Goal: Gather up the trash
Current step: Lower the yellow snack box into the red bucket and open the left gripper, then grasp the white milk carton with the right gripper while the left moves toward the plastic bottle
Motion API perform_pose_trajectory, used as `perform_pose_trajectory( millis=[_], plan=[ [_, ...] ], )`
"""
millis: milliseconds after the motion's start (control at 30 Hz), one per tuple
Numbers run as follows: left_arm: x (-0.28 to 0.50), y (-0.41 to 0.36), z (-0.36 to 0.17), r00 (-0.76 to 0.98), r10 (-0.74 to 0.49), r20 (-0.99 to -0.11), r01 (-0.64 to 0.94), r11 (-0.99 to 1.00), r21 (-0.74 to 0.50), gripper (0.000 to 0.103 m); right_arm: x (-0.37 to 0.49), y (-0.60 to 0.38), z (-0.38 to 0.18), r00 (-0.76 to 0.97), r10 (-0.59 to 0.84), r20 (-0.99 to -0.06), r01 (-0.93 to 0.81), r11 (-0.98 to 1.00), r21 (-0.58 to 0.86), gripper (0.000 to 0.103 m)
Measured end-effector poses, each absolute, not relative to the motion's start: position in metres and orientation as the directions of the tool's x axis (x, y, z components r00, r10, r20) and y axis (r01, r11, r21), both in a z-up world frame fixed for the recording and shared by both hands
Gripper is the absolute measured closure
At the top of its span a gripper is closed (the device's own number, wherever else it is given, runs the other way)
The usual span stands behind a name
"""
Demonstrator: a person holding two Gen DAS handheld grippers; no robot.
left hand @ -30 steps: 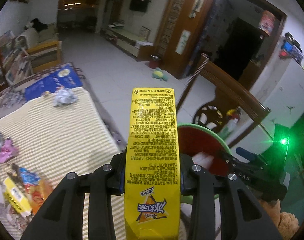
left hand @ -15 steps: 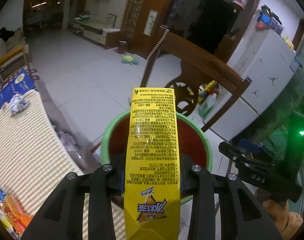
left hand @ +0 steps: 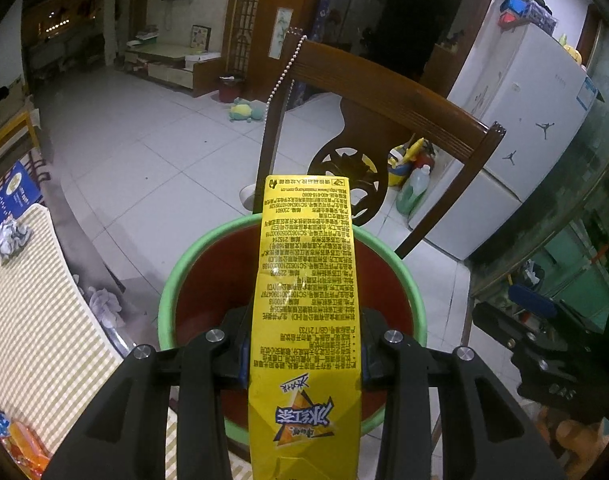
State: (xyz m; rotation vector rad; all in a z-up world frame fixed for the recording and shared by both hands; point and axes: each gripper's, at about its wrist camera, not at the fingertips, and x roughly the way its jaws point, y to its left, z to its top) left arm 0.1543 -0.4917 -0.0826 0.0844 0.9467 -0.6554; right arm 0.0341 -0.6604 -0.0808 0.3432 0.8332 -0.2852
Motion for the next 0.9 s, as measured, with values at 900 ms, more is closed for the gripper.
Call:
perform_pose_trajectory(
  millis=[900],
  plan=[
    [0.131, -0.404, -0.071, 0.493, -0.430, -0.756, 0.439, 0.873, -0.211, 0.050, 0.044, -0.608, -0.070, 0.665, -0.038, -0.745, 0.266, 0.945, 0.189, 0.015]
  ],
)
